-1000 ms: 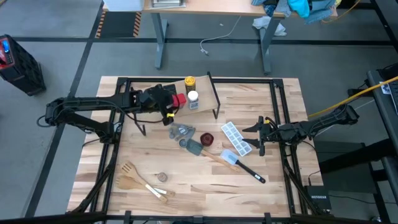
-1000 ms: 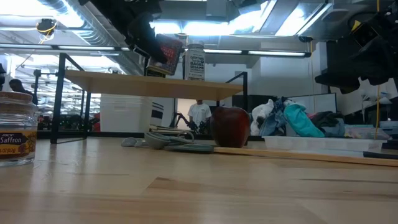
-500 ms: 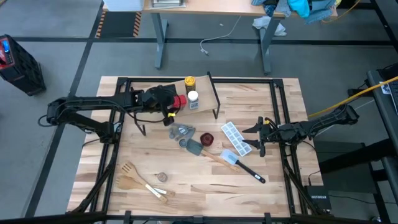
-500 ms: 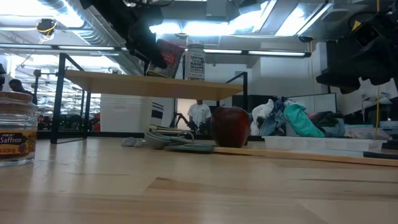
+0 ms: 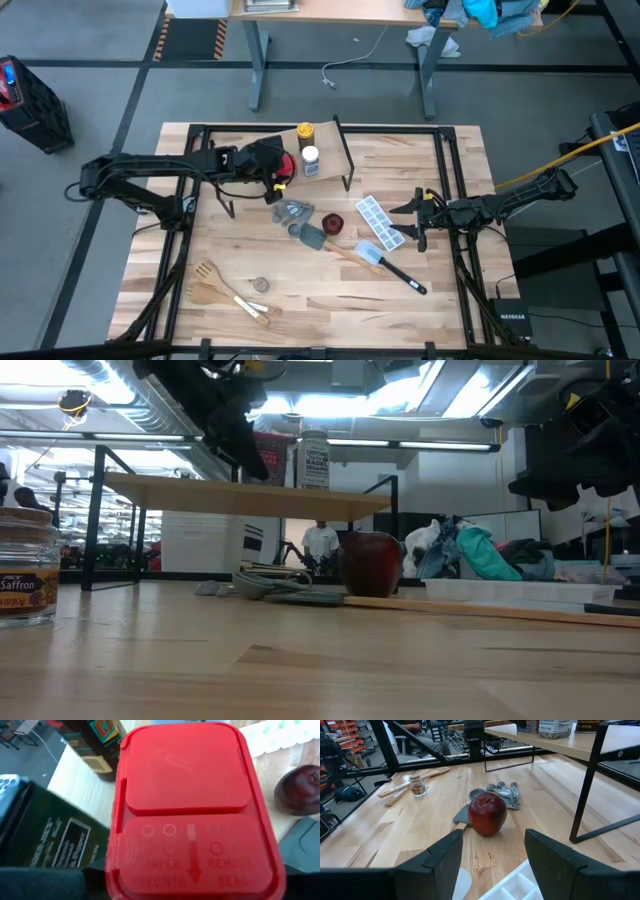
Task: Shelf spices
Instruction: Put the red seasoning can on the shelf
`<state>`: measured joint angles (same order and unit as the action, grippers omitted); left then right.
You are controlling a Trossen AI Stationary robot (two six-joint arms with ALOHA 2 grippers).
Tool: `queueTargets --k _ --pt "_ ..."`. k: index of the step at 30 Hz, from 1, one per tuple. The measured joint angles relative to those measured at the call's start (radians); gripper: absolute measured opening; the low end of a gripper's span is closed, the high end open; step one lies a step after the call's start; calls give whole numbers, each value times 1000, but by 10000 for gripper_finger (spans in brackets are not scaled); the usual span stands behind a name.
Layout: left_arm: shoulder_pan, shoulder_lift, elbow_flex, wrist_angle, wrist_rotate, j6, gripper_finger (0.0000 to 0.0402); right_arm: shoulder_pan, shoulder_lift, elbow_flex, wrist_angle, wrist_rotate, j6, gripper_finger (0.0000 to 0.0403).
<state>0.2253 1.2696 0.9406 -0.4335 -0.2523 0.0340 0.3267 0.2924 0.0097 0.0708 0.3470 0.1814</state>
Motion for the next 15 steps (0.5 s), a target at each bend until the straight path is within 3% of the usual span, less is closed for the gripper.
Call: queueTargets --k 15 --pt "0 -80 -3 -6 -34 -32 195 0 0 0 0 0 0 221"
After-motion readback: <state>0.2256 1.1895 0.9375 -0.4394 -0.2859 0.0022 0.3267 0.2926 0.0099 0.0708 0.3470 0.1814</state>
